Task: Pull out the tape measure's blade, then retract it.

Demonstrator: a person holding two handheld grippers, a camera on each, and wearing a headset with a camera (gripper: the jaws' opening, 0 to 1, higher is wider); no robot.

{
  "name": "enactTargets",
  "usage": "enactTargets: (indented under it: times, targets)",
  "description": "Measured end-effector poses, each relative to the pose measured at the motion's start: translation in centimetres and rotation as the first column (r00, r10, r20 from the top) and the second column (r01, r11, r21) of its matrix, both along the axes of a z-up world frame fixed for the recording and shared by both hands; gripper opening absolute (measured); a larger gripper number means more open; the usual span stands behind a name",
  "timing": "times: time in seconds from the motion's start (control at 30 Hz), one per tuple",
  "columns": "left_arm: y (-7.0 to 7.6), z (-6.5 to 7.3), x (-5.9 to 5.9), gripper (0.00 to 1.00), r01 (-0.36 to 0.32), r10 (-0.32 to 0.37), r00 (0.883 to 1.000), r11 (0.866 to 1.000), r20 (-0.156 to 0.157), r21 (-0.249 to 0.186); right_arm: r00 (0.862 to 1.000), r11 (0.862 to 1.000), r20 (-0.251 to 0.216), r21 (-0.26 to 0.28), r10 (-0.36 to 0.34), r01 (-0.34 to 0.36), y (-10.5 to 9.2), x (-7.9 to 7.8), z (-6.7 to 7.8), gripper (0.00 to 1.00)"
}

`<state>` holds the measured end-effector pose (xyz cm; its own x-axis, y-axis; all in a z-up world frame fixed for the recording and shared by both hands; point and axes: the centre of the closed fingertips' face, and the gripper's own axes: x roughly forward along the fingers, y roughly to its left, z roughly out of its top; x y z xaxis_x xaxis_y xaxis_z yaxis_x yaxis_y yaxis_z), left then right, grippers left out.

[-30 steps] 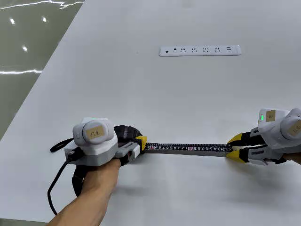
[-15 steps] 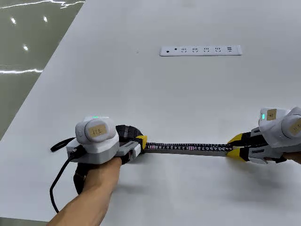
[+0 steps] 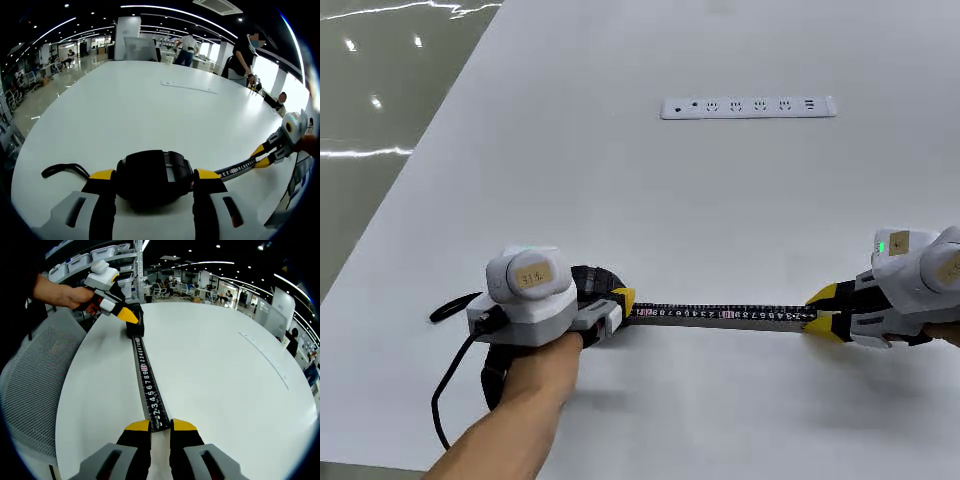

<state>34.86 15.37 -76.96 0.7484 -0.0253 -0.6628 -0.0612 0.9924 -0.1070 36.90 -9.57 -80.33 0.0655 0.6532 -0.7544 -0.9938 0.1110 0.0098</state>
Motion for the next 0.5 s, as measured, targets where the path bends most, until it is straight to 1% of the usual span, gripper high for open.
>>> enactTargets:
  times: [0.07,0.17,0.33,0.5]
  targets:
    - [0.04,-0.08,0.02,0.56,0.001,-0.001,1.0,1.0,-0.002,0.005,1.0,1.0,-0.001,-0.001,0.001,-0.001,-0.02,-0.05,-0.01,0.09]
    - [0.07,-0.17,0.02,0.56,0.007,-0.007,1.0,1.0,-0.001,0.002,1.0,1.0,0.0,-0.004,0.001,-0.001,-0.03,-0.04,-0.01,0.09]
    - [0.16,-0.25,0.05,0.54,0.011,-0.011,1.0,1.0,-0.008,0.004,1.0,1.0,0.0,-0.007,0.005,-0.005,-0.05,-0.06,0.0,0.09]
    - [0.2,-0.22,-0.04,0.53,0.007,-0.007,1.0,1.0,0.002,0.015,1.0,1.0,0.001,-0.006,0.015,-0.015,-0.1,-0.19,0.02,0.09]
